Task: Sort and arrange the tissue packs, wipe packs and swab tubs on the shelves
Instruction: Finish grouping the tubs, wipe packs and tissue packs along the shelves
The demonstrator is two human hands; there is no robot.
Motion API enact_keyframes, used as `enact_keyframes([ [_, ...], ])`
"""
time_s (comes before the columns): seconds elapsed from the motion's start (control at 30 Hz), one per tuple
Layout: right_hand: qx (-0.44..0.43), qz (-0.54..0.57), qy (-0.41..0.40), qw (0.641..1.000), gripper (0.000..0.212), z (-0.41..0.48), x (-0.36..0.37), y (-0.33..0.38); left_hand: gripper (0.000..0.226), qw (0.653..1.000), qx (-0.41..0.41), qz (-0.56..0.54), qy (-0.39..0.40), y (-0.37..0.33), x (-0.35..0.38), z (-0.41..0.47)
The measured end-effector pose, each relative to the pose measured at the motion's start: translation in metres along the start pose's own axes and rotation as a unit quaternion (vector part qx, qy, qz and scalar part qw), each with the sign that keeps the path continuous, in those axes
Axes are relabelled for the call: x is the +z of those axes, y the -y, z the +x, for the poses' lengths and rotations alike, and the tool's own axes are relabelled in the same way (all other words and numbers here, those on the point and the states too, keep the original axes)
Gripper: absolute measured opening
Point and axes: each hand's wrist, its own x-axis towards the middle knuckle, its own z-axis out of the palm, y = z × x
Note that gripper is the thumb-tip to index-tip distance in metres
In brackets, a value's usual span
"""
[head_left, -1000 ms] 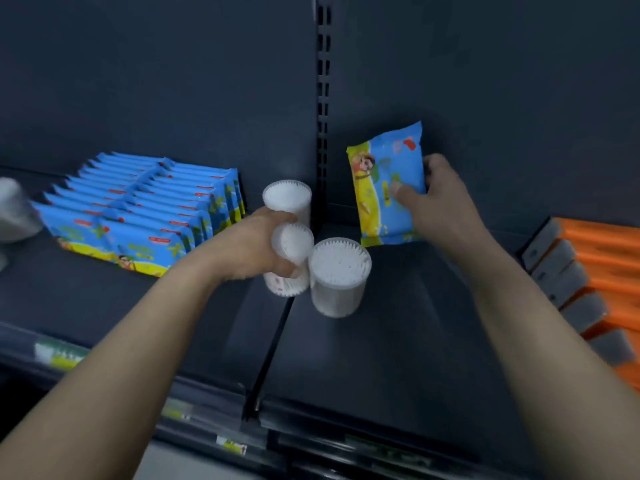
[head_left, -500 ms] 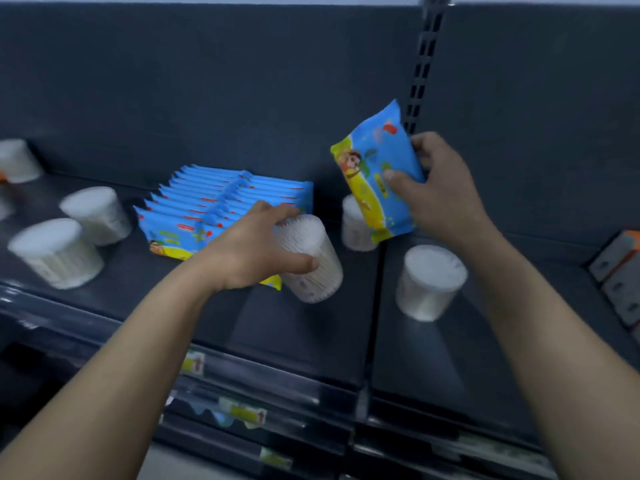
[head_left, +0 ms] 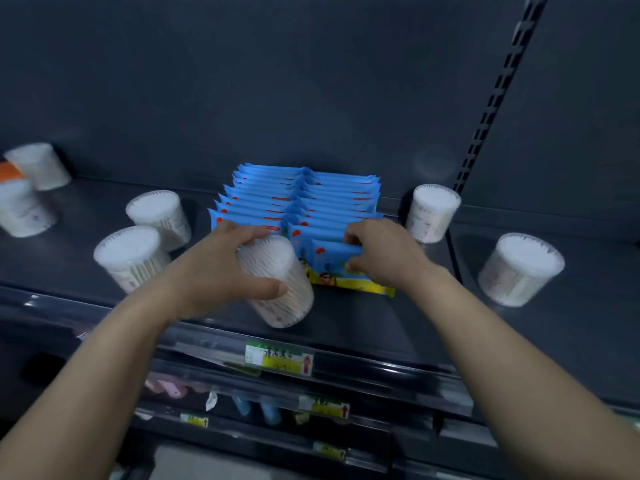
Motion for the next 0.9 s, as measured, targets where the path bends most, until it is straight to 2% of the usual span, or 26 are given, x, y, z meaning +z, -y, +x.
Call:
enact_keyframes([
  [0.1, -0.015, -0.080, -0.042, 0.996, 0.034, 0.000, 0.007, 0.008, 0.092, 1.000, 0.001, 0.007, 0.015, 0.003, 0.002, -0.001],
  [0.2, -0.035, -0.122, -0.071, 0.989, 0.036, 0.001, 0.012, 0.015, 0.100, 1.000, -0.001, 0.005, 0.026, 0.005, 0.004, -0.001],
  [0.43, -0.065, -0.091, -0.101, 0.989, 0.036, 0.011, 0.022, 0.025, 0.109, 1.000, -0.013, 0.007, 0.010, 0.008, -0.001, -0.009],
  [0.6, -0.054, -0.032, -0.138, 0.988, 0.034, 0.003, 0.013, 0.012, 0.100, 1.000, 0.016, 0.005, 0.010, -0.005, 0.005, -0.002],
  [0.7, 0.002, 0.007, -0.175, 0.985, 0.031, -0.013, -0.004, -0.013, 0.104, 0.998, 0.054, 0.006, 0.019, -0.025, 0.015, 0.009],
  [0.77, 0.078, -0.026, -0.173, 0.981, 0.035, -0.028, -0.016, -0.043, 0.102, 0.996, 0.086, 0.011, 0.028, -0.046, 0.025, 0.018],
  [0.9, 0.285, -0.085, -0.093, 0.950, 0.061, -0.059, -0.035, -0.108, 0.101, 0.990, 0.133, 0.011, 0.053, -0.088, 0.052, 0.037],
])
